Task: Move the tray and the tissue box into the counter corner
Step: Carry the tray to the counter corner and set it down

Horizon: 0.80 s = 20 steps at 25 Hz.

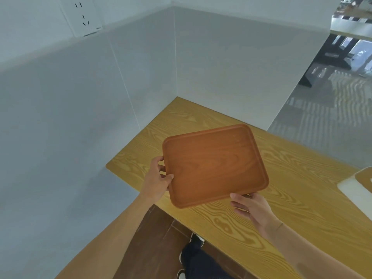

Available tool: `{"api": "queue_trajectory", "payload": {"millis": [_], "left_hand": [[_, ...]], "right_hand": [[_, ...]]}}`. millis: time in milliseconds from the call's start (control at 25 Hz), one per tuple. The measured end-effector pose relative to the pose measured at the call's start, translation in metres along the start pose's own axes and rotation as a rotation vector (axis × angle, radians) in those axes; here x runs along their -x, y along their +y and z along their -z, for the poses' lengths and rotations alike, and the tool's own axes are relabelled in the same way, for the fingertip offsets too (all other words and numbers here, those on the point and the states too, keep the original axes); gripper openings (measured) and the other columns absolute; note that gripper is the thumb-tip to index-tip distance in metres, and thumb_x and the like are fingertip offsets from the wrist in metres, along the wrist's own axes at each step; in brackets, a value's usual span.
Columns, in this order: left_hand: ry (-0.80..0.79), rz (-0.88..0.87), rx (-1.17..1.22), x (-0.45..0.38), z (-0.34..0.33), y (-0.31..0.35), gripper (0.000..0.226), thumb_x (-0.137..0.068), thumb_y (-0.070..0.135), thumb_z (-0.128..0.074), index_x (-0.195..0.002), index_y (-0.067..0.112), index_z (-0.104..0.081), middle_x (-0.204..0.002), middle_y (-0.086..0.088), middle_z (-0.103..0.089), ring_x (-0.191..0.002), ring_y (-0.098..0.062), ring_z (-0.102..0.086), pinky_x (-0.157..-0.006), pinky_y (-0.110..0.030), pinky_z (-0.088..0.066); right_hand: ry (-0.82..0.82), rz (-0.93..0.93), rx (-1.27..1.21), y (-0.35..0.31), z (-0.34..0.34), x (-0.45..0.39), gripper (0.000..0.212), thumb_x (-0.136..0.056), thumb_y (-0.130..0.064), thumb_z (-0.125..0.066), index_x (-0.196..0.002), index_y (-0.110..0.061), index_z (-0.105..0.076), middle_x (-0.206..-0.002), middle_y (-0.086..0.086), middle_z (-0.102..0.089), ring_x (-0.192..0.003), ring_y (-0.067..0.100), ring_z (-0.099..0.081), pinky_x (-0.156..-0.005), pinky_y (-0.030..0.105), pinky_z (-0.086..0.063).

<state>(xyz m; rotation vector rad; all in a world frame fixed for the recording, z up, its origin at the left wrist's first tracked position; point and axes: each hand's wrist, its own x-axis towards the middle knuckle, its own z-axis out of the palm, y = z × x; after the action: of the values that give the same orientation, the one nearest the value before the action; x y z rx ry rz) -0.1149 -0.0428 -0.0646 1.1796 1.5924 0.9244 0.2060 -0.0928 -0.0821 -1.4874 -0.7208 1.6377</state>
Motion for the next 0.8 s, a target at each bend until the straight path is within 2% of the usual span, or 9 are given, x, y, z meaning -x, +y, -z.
{"api": "queue_trajectory", "payload": {"millis": [160, 320, 560, 800], "left_hand": [[-0.001, 0.007, -0.044, -0.04, 0.008, 0.002, 0.063, -0.091, 0.005, -0.068, -0.138, 0.029, -0.035, -0.108, -0.004, -0.056, -0.079, -0.019, -0.07, -0.058, -0.037, -0.062], [-0.041, 0.006, -0.107, -0.09, 0.001, 0.007, 0.065, -0.089, 0.004, -0.069, -0.14, 0.028, -0.035, -0.107, -0.003, -0.058, -0.074, -0.014, -0.07, -0.057, -0.036, -0.062], [-0.188, 0.042, -0.22, -0.154, -0.029, 0.013, 0.065, -0.089, 0.003, -0.07, -0.139, 0.026, -0.037, -0.107, -0.005, -0.06, -0.082, -0.021, -0.069, -0.057, -0.04, -0.062], [-0.327, 0.022, -0.315, -0.2, -0.058, 0.013, 0.061, -0.089, 0.003, -0.069, -0.139, 0.022, -0.038, -0.104, -0.004, -0.061, -0.073, -0.019, -0.07, -0.059, -0.046, -0.062]], "right_hand": [[0.016, 0.011, -0.003, -0.008, -0.016, -0.035, 0.06, -0.062, -0.027, -0.092, -0.113, -0.012, -0.066, -0.096, 0.003, -0.08, -0.091, 0.024, -0.076, -0.073, 0.034, -0.058], [0.081, 0.015, -0.033, -0.012, -0.022, -0.068, 0.054, -0.07, -0.026, -0.091, -0.115, -0.012, -0.065, -0.097, 0.002, -0.079, -0.091, 0.023, -0.076, -0.074, 0.035, -0.059], [0.23, -0.063, -0.09, -0.013, -0.016, -0.086, 0.043, -0.075, -0.022, -0.089, -0.11, -0.008, -0.069, -0.088, 0.003, -0.078, -0.074, 0.017, -0.072, -0.064, 0.028, -0.058], [0.36, -0.117, -0.165, -0.01, -0.012, -0.094, 0.035, -0.075, -0.02, -0.088, -0.103, -0.009, -0.07, -0.077, -0.002, -0.076, -0.07, 0.016, -0.071, -0.062, 0.028, -0.057]]}}
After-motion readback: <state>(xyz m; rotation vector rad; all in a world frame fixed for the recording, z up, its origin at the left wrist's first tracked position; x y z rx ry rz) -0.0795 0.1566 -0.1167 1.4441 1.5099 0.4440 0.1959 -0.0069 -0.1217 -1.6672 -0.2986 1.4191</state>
